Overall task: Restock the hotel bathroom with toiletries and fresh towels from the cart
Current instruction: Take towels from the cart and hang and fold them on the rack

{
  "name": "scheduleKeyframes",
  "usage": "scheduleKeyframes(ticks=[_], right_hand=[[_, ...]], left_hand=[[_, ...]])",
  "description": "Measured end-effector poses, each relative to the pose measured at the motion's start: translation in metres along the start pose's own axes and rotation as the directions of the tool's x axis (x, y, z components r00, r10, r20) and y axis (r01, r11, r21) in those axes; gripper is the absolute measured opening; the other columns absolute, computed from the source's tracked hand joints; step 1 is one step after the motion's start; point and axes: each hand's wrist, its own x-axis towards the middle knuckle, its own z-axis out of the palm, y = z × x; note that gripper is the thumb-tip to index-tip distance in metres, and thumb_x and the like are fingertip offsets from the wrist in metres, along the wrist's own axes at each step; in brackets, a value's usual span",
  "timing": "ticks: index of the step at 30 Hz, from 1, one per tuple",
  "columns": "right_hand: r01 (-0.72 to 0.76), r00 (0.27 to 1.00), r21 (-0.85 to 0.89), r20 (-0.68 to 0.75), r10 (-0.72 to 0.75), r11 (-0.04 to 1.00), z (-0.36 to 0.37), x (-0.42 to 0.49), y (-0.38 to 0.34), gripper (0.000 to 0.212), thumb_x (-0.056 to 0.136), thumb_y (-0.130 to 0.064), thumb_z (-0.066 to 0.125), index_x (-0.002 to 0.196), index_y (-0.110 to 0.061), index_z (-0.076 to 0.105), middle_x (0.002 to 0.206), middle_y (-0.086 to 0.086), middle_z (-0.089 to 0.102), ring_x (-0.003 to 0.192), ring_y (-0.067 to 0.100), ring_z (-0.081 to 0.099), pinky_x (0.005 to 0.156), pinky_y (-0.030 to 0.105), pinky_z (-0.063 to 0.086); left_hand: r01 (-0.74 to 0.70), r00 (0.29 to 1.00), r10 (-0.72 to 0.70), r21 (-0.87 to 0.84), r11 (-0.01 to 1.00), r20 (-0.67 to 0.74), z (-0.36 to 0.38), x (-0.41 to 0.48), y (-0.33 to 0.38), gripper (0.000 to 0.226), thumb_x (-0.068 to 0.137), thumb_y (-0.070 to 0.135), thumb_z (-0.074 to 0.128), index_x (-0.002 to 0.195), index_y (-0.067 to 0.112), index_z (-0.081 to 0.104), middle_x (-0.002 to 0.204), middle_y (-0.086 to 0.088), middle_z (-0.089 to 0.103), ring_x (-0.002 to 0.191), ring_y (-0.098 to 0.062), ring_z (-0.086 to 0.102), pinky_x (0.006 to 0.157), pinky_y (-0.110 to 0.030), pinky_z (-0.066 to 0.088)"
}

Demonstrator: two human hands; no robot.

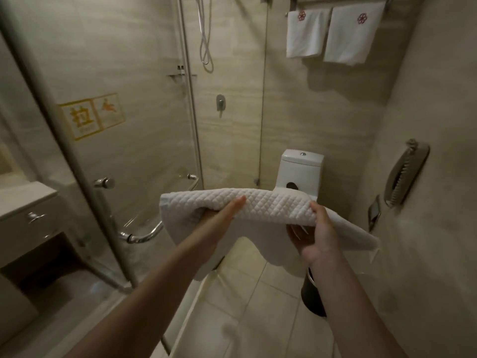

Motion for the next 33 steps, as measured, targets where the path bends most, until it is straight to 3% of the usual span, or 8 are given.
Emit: scheduleKeyframes(ticks=[2,9,15,19,24,27,30,33], right_hand=[[-0.014,1.000,0.029,-0.006,0.014,0.999,0.007,0.024,-0.003,0.016,0.086,-0.024,0.064,0.091,-0.013,0.054,0.097,0.012,0.059,0.090,0.024,0.059,0.090,0.037,0.051],[-0.051,0.995,0.099,0.085,0.043,0.994,0.042,0.129,-0.013,0.043,0.081,-0.023,0.066,0.121,-0.009,0.055,0.110,0.012,0.063,0.104,0.024,0.060,0.082,0.032,0.051],[0.111,0.994,-0.195,0.047,-0.104,0.974,0.097,0.205,-0.020,0.018,0.092,-0.029,0.051,0.098,-0.013,0.057,0.098,0.009,0.063,0.090,0.023,0.060,0.081,0.035,0.048],[0.247,0.967,-0.381,0.043,-0.250,0.891,0.113,0.252,-0.033,0.037,0.093,-0.034,0.051,0.125,-0.015,0.051,0.118,0.006,0.061,0.106,0.024,0.061,0.083,0.034,0.048],[0.295,0.927,-0.555,-0.030,-0.373,0.778,0.123,0.309,-0.070,0.044,0.094,-0.035,0.049,0.131,-0.010,0.046,0.129,0.005,0.054,0.119,0.023,0.052,0.107,0.041,0.037],[0.345,0.909,-0.584,0.010,-0.418,0.735,0.128,0.345,-0.097,0.031,0.092,-0.036,0.052,0.117,-0.017,0.054,0.112,-0.004,0.060,0.111,0.019,0.054,0.107,0.040,0.038],[0.393,0.890,-0.595,0.053,-0.453,0.702,0.131,0.384,-0.128,0.020,0.089,-0.039,0.056,0.102,-0.025,0.057,0.115,-0.002,0.061,0.108,0.017,0.057,0.103,0.035,0.041],[0.409,0.874,-0.644,0.072,-0.481,0.647,0.136,0.430,-0.166,0.046,0.076,-0.056,0.059,0.113,-0.027,0.057,0.118,-0.006,0.061,0.112,0.016,0.055,0.105,0.035,0.037]], left_hand=[[0.001,1.000,-0.001,-0.008,1.000,0.021,0.010,0.026,-0.003,0.064,0.078,0.048,0.066,0.127,0.010,0.051,0.122,-0.005,0.057,0.111,-0.021,0.055,0.103,-0.040,0.042],[-0.033,0.975,0.031,0.006,0.999,0.222,0.023,0.140,0.006,0.053,0.082,0.041,0.064,0.127,0.018,0.049,0.129,-0.001,0.053,0.109,-0.011,0.054,0.102,-0.031,0.040],[-0.030,0.955,0.022,0.022,0.999,0.296,0.031,0.256,0.020,0.040,0.085,0.039,0.062,0.119,0.025,0.048,0.098,0.013,0.055,0.096,-0.006,0.054,0.093,-0.025,0.041],[-0.006,0.919,-0.016,0.053,0.999,0.395,0.041,0.322,0.024,0.072,0.071,0.058,0.068,0.127,0.017,0.053,0.120,0.002,0.060,0.110,-0.015,0.057,0.100,-0.033,0.043],[-0.025,0.867,-0.013,0.069,0.997,0.498,0.070,0.384,0.027,0.027,0.084,0.044,0.061,0.105,0.028,0.059,0.101,0.013,0.063,0.095,-0.003,0.059,0.073,-0.019,0.044],[-0.042,0.847,0.000,0.066,0.997,0.532,0.098,0.423,0.031,0.016,0.085,0.042,0.059,0.097,0.031,0.058,0.098,0.017,0.062,0.090,0.003,0.058,0.072,-0.016,0.043],[-0.075,0.830,0.028,0.062,0.995,0.557,0.131,0.463,0.037,0.043,0.082,0.049,0.059,0.118,0.026,0.058,0.116,0.009,0.063,0.101,-0.001,0.058,0.081,-0.019,0.045],[-0.149,0.842,0.079,0.090,0.985,0.533,0.168,0.502,0.048,0.066,0.076,0.058,0.058,0.132,0.023,0.049,0.129,0.007,0.054,0.117,-0.010,0.052,0.102,-0.033,0.041]])
